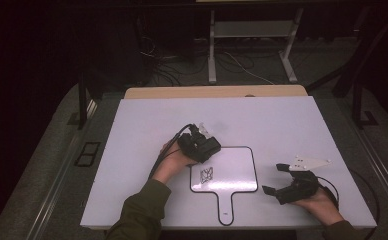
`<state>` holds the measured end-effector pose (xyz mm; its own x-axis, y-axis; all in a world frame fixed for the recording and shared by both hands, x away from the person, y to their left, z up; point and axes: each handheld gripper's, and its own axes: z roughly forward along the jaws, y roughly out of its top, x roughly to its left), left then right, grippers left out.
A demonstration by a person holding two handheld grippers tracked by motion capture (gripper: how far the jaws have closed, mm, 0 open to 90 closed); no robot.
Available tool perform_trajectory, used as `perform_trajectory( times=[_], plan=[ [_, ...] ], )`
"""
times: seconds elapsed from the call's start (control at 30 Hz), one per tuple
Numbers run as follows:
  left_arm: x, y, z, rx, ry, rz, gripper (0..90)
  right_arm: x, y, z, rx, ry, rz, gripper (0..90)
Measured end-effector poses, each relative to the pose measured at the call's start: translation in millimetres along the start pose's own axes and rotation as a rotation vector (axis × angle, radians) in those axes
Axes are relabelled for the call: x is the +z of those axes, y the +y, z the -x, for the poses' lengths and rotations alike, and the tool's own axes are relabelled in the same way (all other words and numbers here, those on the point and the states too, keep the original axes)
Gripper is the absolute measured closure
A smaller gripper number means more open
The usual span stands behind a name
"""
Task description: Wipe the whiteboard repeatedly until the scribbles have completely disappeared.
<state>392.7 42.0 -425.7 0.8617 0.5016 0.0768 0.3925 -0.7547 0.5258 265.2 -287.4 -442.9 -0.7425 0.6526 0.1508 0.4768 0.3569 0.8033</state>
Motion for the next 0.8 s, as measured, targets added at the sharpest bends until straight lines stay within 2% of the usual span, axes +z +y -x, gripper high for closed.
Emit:
perform_trajectory(
  times=[0.03, 0.27, 0.37, 0.5, 0.57, 0.67, 0.73, 0.8],
  plan=[
    [-0.1, 0.1, -1.6, 0.003, 0.007, -0.002, 39.4, -0.1, 0.0, -0.1, 0.0, 0.0, 0.0, 0.0],
    [-2.3, -7.5, -17.3, -0.057, 0.053, 0.008, 39.4, -0.3, -0.2, 0.2, -0.001, 0.001, 0.001, 0.0],
    [-3.3, -10.2, -21.4, -0.08, 0.057, 0.011, 39.4, -0.3, -0.1, 0.1, -0.001, 0.0, 0.002, 0.0],
    [-2.0, -7.2, -14.7, -0.058, 0.068, 0.006, 39.4, 0.0, -0.1, -0.1, 0.0, 0.001, -0.001, 0.0],
    [-1.8, -5.0, -12.0, -0.04, 0.047, -0.002, 39.4, 0.1, -0.1, 0.1, 0.0, 0.0, -0.001, 0.0],
    [-1.3, -3.1, -8.4, -0.027, 0.044, -0.005, 39.4, 0.0, -0.1, -0.1, 0.001, 0.0, -0.001, 0.0],
    [-1.2, -3.8, -9.6, -0.036, 0.038, -0.002, 39.4, -0.1, -0.2, 0.0, 0.0, 0.0, -0.001, 0.0],
    [-1.5, -5.1, -12.3, -0.043, 0.05, 0.002, 39.4, -0.3, -0.2, 0.1, 0.0, 0.0, 0.001, 0.0]
  ],
)
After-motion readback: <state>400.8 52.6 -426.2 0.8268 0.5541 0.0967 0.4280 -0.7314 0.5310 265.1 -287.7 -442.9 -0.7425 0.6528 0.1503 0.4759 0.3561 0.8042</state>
